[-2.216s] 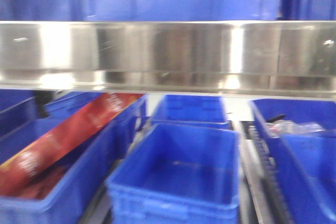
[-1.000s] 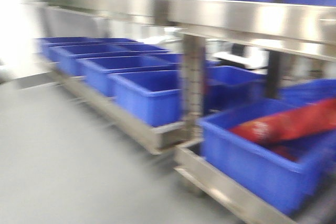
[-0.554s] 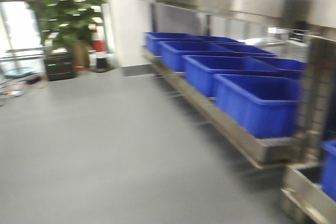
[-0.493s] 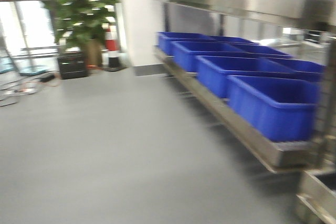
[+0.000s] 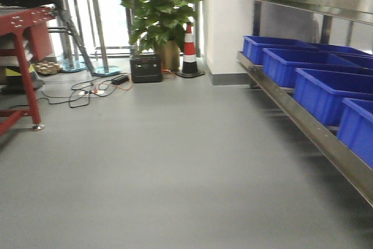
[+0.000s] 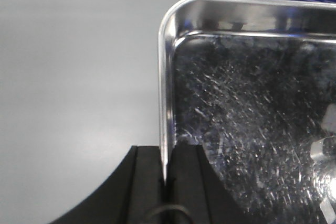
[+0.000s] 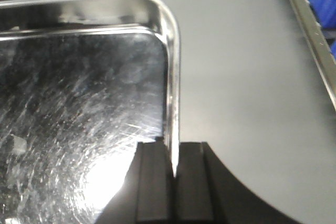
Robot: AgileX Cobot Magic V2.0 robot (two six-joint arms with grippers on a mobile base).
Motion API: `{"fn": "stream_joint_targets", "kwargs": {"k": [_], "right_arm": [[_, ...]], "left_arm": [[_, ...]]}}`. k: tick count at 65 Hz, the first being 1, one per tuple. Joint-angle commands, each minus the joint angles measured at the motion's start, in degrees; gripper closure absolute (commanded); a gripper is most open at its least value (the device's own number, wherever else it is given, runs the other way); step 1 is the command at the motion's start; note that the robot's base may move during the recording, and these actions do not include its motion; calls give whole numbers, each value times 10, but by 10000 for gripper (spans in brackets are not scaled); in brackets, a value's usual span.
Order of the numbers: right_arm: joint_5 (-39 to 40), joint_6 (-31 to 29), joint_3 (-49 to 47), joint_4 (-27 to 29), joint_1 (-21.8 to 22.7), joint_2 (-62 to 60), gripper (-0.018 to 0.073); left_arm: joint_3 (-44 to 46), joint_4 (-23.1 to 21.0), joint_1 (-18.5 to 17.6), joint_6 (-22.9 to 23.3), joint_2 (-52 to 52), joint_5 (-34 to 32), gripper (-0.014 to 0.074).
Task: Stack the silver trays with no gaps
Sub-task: 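Keep the tray gripped in both grippers while the base turns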
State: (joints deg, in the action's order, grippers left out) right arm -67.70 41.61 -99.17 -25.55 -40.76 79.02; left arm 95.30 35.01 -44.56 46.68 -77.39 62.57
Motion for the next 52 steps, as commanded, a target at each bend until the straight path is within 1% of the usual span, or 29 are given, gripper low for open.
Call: {"fn": "stream_joint_targets", "kwargs": {"k": [1,52], "right_arm": [[26,-6,-6,-4,-1,-2,637],[26,-6,-6,-4,-1,-2,637]], "left_arm": [[7,3,-3,-2,3,-26,613],[7,3,-3,-2,3,-26,613]]}}
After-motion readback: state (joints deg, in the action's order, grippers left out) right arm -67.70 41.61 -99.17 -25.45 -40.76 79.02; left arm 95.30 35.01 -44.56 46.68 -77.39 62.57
